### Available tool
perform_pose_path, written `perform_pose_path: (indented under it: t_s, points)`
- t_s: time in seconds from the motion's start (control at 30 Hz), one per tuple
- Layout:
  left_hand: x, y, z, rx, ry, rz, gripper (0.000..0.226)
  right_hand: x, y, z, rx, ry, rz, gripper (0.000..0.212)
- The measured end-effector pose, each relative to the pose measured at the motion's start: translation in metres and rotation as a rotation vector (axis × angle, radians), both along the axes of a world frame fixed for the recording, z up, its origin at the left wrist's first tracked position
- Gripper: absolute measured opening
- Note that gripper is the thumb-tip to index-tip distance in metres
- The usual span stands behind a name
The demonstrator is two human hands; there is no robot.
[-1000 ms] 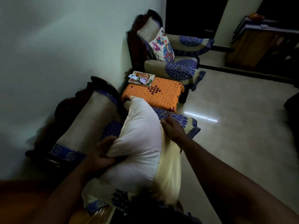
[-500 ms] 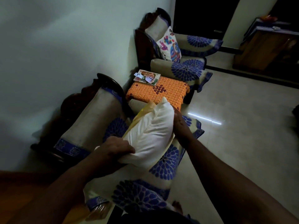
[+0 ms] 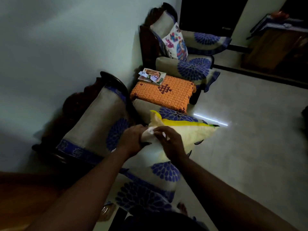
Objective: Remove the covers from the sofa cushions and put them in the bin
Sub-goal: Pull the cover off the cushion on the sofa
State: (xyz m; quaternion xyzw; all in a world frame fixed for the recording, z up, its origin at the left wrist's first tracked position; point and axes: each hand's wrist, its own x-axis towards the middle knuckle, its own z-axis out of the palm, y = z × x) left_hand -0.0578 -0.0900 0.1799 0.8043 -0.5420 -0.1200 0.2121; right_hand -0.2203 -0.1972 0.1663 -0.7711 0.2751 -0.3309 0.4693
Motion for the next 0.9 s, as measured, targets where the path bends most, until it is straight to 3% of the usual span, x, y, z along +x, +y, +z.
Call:
perform_pose_path:
  t_s: [0.1,0.2,0.33,0.5,0.77,0.9]
  points:
    - [0.002,0.015,-0.014,-0.156,0.029,0.012,0.045,-0.021,-0.038,-0.009,-0.082,0.233,-0.153,0.032]
    - [-0.007,0.014,-0.017,-0.210,-0.047,-0.079,0.027,-0.020,-0.049,-0.021,-0.051,0.552,-0.091,0.045]
    - [-0.026,0.011,-0.015,-0.290,-0.224,-0.168,0.020,-0.014,-0.045,-0.025,-0.125,0.456,-0.115,0.017]
    - [-0.031,0.022,-0.019,-0.341,-0.392,-0.229,0.021,-0.018,-0.046,-0.036,-0.205,0.533,-0.098,0.023]
    - [-0.023,0.058,-0.027,-0.347,-0.396,-0.320,0.057,-0.052,-0.085,-0.054,0.037,0.598,-0.333,0.008]
    - [-0.026,0.070,-0.031,-0.409,-0.383,-0.341,0.052,-0.052,-0.090,-0.056,0.075,0.584,-0.387,0.013]
